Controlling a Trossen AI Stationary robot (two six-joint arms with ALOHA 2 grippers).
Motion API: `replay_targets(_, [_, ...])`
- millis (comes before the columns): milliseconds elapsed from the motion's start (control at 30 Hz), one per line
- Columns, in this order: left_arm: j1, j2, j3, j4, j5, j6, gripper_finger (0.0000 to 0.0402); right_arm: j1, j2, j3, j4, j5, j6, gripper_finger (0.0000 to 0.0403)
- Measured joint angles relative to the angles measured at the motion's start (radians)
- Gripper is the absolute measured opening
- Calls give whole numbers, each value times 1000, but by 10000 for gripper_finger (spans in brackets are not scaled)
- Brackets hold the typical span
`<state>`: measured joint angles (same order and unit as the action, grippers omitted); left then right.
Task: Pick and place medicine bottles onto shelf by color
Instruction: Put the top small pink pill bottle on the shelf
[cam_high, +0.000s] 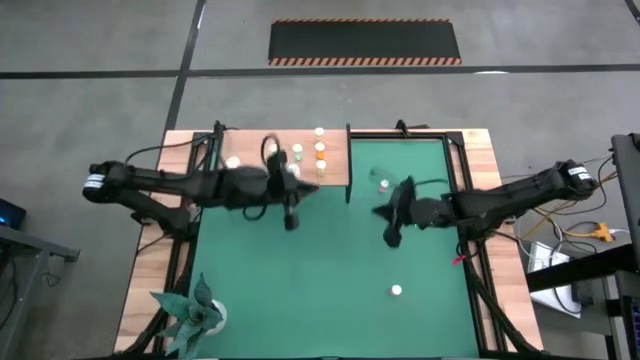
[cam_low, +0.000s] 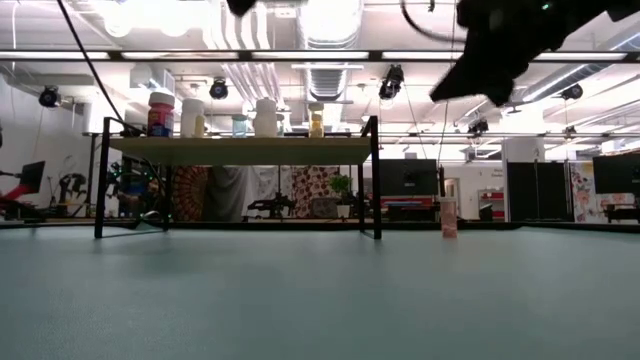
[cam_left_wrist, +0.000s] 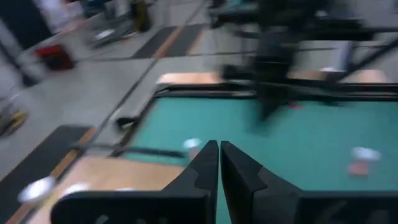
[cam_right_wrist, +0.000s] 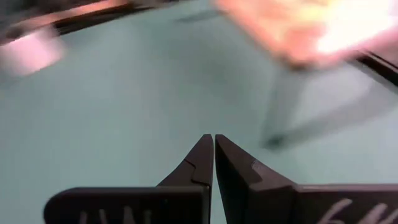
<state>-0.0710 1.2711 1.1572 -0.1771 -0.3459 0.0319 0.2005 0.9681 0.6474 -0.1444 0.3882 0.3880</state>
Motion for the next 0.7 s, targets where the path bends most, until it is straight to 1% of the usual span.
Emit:
replay_targets(33, [-36, -2, 0, 3, 0, 0, 0, -26, -19, 15, -79, 32, 75, 9])
replay_targets(100, [-107, 2, -1, 21, 1, 3, 0, -83, -53, 36, -239, 51, 194, 9])
replay_targets(167, [-166, 14, -2, 48, 2, 24, 0, -146, -70, 45, -338, 55, 252, 9])
replay_targets(233, [-212, 25, -2, 87, 5, 55, 0, -204, -75, 45, -390, 55, 265, 9])
replay_targets(333, [-258, 36, -3, 132, 4, 85, 0, -272, -66, 45, -402, 50, 245, 12])
replay_targets(433, [-281, 32, -3, 150, 1, 88, 0, -319, -31, 45, -404, -9, 233, 27])
replay_targets(533, [-287, 18, -3, 144, -2, 88, 0, -348, 11, 44, -404, -29, 221, 58])
replay_targets(700, [-288, 4, -3, 143, -3, 89, 0, -402, 88, 44, -401, -21, 245, 129])
